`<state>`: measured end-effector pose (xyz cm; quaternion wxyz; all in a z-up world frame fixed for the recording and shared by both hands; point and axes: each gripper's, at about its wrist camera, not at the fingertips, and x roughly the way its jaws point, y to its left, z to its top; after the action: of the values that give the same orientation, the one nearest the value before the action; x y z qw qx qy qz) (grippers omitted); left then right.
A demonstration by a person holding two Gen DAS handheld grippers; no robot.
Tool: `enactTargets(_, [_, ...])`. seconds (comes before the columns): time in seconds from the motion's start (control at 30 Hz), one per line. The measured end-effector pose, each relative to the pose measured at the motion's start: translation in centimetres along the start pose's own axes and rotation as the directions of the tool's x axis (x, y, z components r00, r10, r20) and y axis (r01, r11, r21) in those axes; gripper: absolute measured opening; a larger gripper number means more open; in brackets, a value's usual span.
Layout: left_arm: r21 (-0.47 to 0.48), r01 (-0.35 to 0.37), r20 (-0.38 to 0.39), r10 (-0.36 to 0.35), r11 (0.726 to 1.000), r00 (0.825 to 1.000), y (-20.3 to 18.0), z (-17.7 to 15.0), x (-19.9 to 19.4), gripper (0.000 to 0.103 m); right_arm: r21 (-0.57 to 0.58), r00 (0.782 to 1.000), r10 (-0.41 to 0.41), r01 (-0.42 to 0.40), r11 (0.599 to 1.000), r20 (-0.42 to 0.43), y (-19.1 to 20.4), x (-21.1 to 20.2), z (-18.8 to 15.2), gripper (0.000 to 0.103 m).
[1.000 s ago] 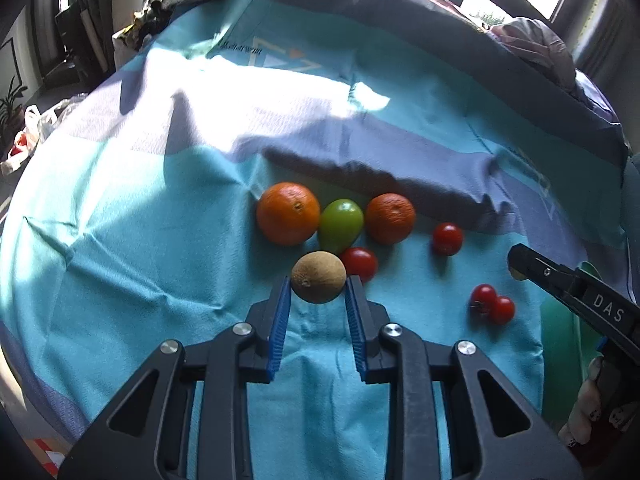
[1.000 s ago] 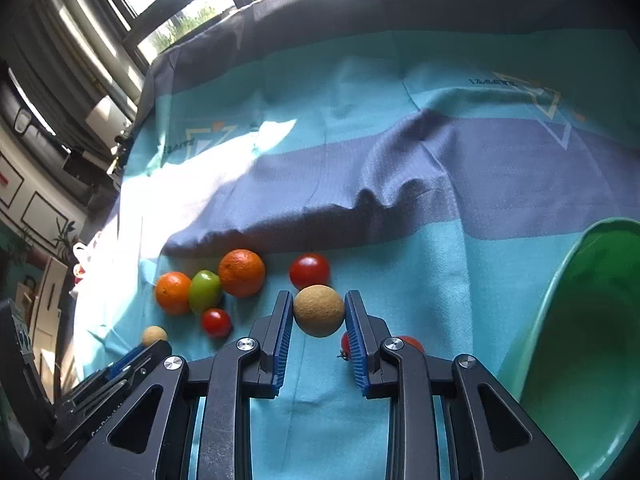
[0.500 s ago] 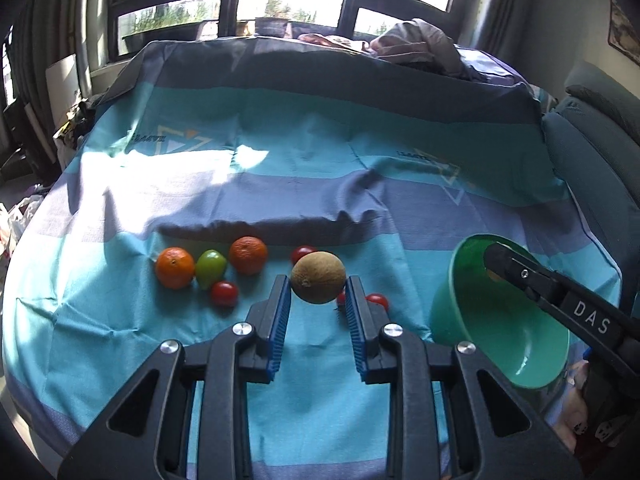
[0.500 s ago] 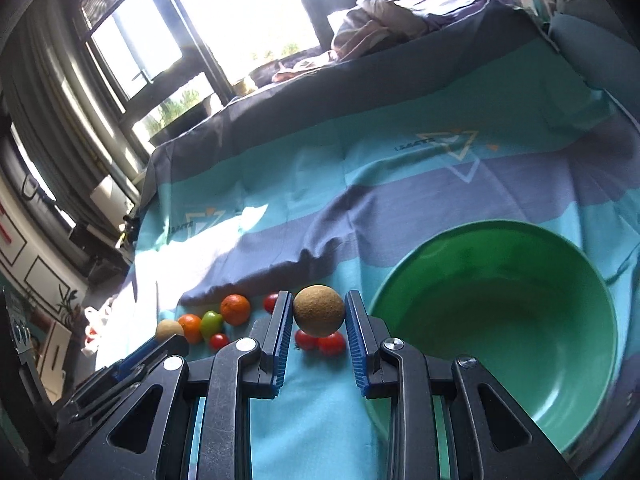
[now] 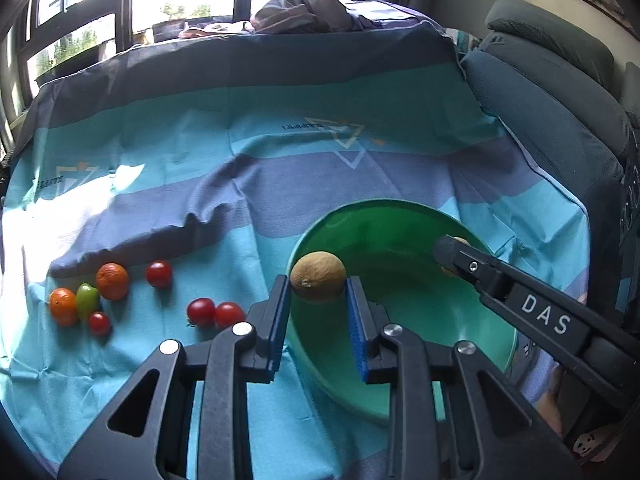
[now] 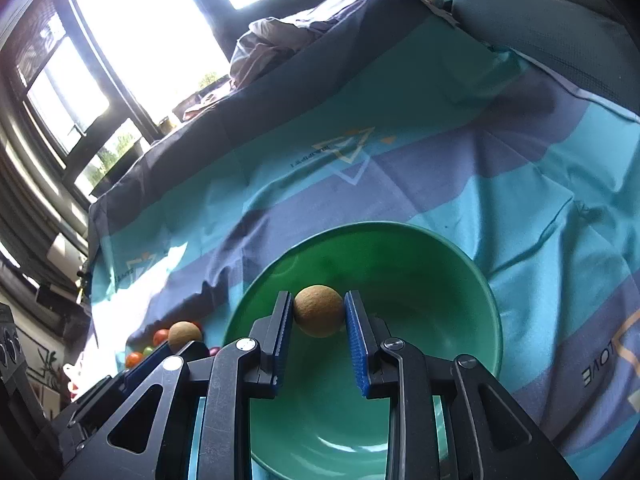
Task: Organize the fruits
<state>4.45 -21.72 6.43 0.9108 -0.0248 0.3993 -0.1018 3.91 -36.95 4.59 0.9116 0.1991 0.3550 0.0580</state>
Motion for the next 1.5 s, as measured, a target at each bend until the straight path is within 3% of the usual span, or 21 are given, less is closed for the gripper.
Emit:
enactTargets(0.37, [0.053,0.07,-0.087,-0.065,0.996,0.994,-2.7,-0.4,3.3,0.028,0.078,0.998,-0.039,0.043,0.996,-0.042,-2.6,0.9,0.2,0.029])
enactTargets(0.6, [0.057,0.105,-0.099,-0.099,0.993,0.99,-3.0,-0.5,3.8,0.027,0.083,0.997,-0.058,0.061,0.995,-0.045,-3.0,1.0,0.2,0.029])
enactTargets(0.77, [0.047,0.107,-0.081,-0.103,0.993,0.991,-1.9,-0.5,2.3,0.044,0.083,0.998,-0.038,0.041,0.996,-0.044,-2.9,1.1,0.3,0.03])
enactTargets(0.9, [-0.011,0.088,-0.063,-0.088,0.996,0.994,1.1,-0.8,0.5,0.052,0.049,0.999,-0.034,0.035,0.998,-0.031,-1.7,0.9,0.3,0.044])
enactTargets(1.1, [-0.122,-0.09,-0.031,0.087,0.988,0.996,8.9,-1.9,-2.5,0.059,-0.005,1.0,0.01,-0.01,1.0,-0.027,1.3,1.2,0.1,0.048])
enactTargets(1.23, [-0.244,-0.181,-0.047,0.174,0.953,0.984,15.0,-3.3,-3.5,0.06,-0.078,0.998,0.032,-0.037,0.996,-0.054,4.4,2.1,-0.5,0.048])
enactTargets(1.4, [-0.414,-0.212,-0.069,0.202,0.885,0.977,21.0,-5.4,-3.5,0.06,-0.179,0.989,0.088,-0.108,0.978,-0.116,8.8,3.7,-1.7,0.048])
enactTargets(1.5, [-0.445,-0.216,-0.082,0.201,0.869,0.976,23.4,-6.0,-3.5,0.06,-0.229,0.978,0.122,-0.16,0.96,-0.171,11.4,4.8,-2.9,0.048])
